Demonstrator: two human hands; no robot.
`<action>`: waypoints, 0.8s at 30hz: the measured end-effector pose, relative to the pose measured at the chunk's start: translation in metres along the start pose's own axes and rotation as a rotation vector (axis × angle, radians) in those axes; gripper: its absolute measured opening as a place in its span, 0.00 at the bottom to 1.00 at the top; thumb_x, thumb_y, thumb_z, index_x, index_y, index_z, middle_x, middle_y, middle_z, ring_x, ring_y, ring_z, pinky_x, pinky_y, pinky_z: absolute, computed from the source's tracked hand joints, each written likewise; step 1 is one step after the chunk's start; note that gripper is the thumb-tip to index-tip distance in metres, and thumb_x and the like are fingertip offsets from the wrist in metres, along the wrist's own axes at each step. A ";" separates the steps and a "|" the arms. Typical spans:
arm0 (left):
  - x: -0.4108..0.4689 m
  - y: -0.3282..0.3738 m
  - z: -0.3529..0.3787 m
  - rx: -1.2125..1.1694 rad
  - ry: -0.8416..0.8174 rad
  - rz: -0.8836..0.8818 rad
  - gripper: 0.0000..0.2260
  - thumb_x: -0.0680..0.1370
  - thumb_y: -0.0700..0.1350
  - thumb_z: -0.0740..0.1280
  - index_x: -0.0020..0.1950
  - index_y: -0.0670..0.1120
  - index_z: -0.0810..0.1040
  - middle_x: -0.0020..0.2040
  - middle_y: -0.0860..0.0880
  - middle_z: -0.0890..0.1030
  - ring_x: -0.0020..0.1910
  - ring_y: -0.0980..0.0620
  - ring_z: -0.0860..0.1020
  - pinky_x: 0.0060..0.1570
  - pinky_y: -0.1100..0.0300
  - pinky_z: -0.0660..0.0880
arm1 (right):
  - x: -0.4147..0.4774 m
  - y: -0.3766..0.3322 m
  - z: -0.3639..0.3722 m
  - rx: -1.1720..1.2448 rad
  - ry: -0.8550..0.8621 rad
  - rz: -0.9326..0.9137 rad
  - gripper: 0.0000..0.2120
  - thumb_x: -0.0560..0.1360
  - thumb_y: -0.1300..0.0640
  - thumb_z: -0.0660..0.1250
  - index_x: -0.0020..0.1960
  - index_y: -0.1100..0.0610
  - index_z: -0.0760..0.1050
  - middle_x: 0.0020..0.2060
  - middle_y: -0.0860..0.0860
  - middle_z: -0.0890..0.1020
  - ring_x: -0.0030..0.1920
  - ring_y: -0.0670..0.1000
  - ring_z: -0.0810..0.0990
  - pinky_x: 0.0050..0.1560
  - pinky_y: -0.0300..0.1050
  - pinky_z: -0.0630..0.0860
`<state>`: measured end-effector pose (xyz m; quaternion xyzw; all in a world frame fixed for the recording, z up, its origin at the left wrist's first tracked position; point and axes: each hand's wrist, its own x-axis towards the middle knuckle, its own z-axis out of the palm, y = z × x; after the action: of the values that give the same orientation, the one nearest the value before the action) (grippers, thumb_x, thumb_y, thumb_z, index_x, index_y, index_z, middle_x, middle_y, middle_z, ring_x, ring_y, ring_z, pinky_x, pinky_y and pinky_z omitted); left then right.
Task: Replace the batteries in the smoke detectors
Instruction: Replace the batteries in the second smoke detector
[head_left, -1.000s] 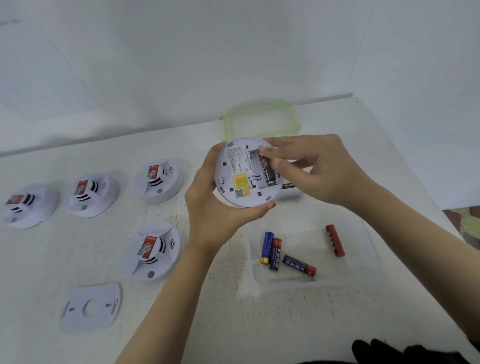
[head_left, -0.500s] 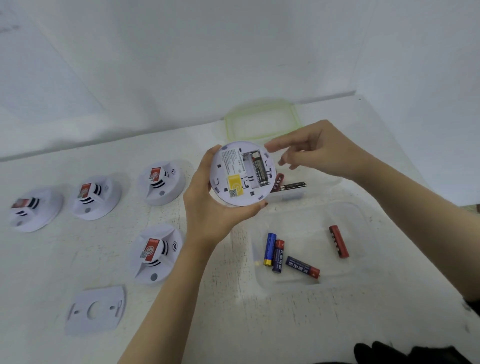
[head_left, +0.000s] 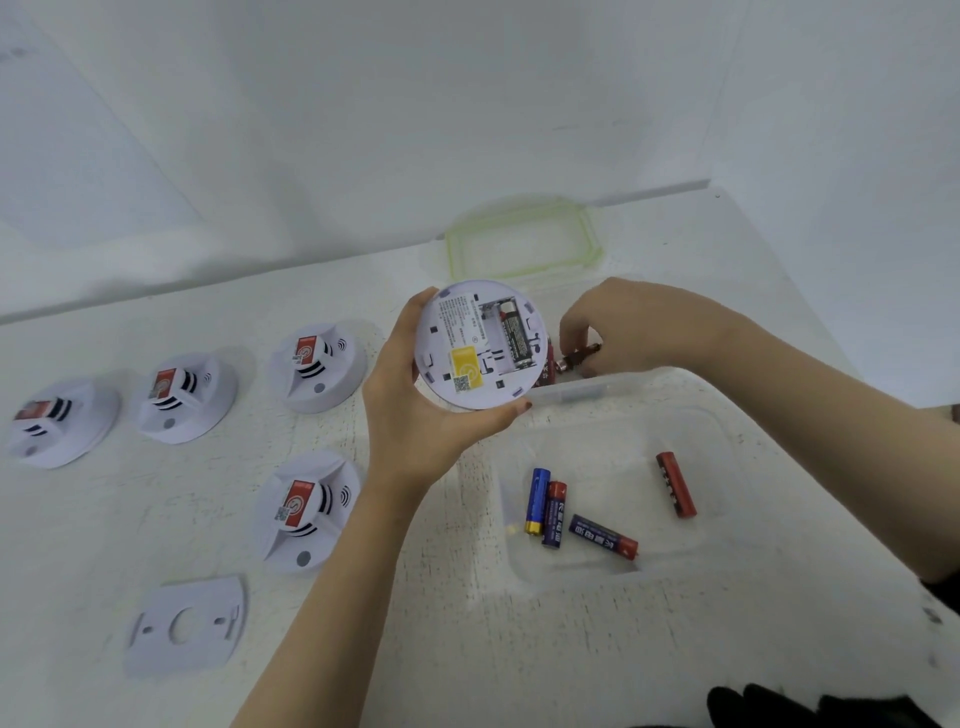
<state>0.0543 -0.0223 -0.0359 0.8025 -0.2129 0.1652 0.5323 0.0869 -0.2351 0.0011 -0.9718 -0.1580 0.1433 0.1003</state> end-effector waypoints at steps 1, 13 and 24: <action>0.000 0.000 0.000 -0.002 -0.002 -0.001 0.36 0.59 0.54 0.77 0.63 0.58 0.65 0.58 0.74 0.73 0.59 0.71 0.73 0.54 0.73 0.72 | 0.001 0.000 0.001 -0.020 -0.003 -0.001 0.09 0.73 0.58 0.67 0.53 0.52 0.79 0.49 0.47 0.80 0.49 0.49 0.77 0.49 0.42 0.74; -0.003 -0.002 -0.002 -0.032 0.008 -0.042 0.37 0.59 0.53 0.78 0.65 0.53 0.68 0.58 0.72 0.74 0.59 0.68 0.74 0.55 0.72 0.72 | -0.033 -0.019 -0.005 0.674 0.581 -0.157 0.11 0.70 0.62 0.68 0.50 0.53 0.74 0.34 0.46 0.83 0.34 0.45 0.79 0.39 0.37 0.75; -0.011 0.015 -0.001 -0.033 -0.020 -0.054 0.37 0.59 0.45 0.83 0.63 0.50 0.70 0.53 0.65 0.80 0.54 0.62 0.79 0.52 0.66 0.76 | -0.047 -0.045 0.034 0.190 0.987 -0.550 0.03 0.74 0.65 0.68 0.45 0.61 0.81 0.45 0.55 0.85 0.47 0.56 0.84 0.44 0.52 0.80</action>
<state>0.0367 -0.0243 -0.0289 0.8008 -0.1992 0.1393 0.5474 0.0209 -0.2039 -0.0079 -0.8334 -0.3261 -0.3453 0.2826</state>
